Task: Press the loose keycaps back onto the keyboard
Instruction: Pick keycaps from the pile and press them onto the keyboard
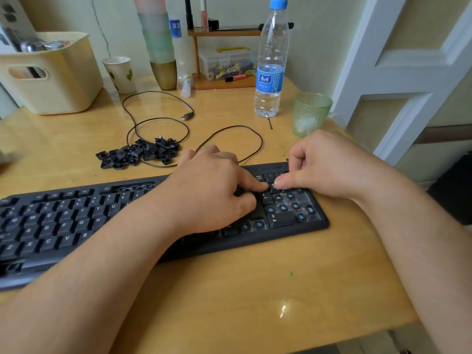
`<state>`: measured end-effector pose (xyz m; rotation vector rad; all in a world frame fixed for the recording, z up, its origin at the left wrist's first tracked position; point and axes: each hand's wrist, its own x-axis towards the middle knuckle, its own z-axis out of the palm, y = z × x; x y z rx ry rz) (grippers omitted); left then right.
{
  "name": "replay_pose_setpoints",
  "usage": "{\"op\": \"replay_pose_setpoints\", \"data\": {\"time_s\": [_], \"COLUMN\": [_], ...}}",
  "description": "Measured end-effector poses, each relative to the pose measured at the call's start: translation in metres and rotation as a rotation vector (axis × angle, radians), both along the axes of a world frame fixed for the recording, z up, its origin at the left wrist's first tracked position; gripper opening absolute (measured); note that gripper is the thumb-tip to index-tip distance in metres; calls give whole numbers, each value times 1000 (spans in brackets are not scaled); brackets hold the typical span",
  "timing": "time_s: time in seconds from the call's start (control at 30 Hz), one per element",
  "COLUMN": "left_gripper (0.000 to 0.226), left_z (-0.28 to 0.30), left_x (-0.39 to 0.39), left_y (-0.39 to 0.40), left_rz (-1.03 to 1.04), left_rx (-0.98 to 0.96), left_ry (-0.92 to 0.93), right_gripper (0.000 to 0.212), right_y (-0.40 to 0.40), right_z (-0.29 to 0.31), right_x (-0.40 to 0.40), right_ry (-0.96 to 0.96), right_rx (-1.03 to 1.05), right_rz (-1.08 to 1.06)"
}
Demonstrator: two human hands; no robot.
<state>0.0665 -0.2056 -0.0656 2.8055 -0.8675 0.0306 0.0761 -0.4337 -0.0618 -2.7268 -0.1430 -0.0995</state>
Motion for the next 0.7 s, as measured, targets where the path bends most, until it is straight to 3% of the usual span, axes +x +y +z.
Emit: {"op": "replay_pose_setpoints", "data": {"time_s": [0.23, 0.4, 0.6, 0.7], "left_gripper": [40, 42, 57, 58], "left_z": [-2, 0, 1, 2], "left_x": [-3, -4, -13, -15], "left_y": [-3, -3, -8, -6], "left_rz": [-1, -3, -70, -59], "left_rx": [-29, 68, 247, 287], "left_ry": [-58, -16, -298, -240], "right_gripper": [48, 55, 55, 56], "right_y": [-7, 4, 5, 4], "right_z": [1, -2, 3, 0], "right_x": [4, -1, -2, -2], "right_ry": [-20, 22, 0, -2], "right_rx": [212, 44, -21, -22], "right_rz": [-44, -65, -17, 5]}}
